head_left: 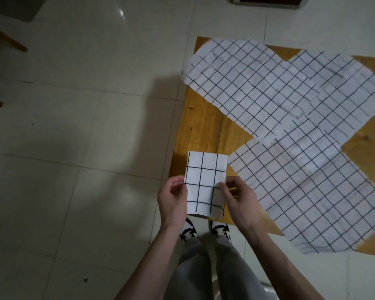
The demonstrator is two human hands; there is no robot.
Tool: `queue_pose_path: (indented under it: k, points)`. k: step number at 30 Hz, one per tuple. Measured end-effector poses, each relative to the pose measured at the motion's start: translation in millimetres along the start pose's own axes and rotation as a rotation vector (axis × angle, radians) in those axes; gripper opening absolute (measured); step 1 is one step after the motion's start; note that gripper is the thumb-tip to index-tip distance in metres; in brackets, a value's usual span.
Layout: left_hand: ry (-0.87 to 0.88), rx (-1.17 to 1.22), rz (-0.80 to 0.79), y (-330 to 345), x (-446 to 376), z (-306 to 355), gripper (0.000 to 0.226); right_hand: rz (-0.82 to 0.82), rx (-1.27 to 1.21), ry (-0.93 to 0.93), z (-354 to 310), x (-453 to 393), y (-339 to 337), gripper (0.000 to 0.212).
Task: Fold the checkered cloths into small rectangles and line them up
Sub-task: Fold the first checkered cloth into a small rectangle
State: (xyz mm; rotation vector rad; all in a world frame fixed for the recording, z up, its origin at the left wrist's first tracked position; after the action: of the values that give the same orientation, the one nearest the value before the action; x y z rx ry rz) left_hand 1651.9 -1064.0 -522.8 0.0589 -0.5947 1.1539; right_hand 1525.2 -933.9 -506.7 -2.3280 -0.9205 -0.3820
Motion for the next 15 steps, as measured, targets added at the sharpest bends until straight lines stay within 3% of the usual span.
queue_pose_path:
  k: [15]
  points:
    - [-0.002,-0.199,0.006,6.4,-56.3,-94.4,0.028,0.032,0.168,0.123,79.9,-40.2,75.6,0.025]
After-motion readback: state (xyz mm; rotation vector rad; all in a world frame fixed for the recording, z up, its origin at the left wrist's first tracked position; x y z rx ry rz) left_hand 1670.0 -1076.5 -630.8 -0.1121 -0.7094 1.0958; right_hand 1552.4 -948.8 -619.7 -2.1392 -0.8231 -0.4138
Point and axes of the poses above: each hand's wrist, its own x-axis away from the middle knuckle, its own y-axis out of the palm, z = x × y, the point moved 1 cm from there along -x, towards the middle knuckle, and after that the axes turned 5 degrees about x, right-handed, at the moved point
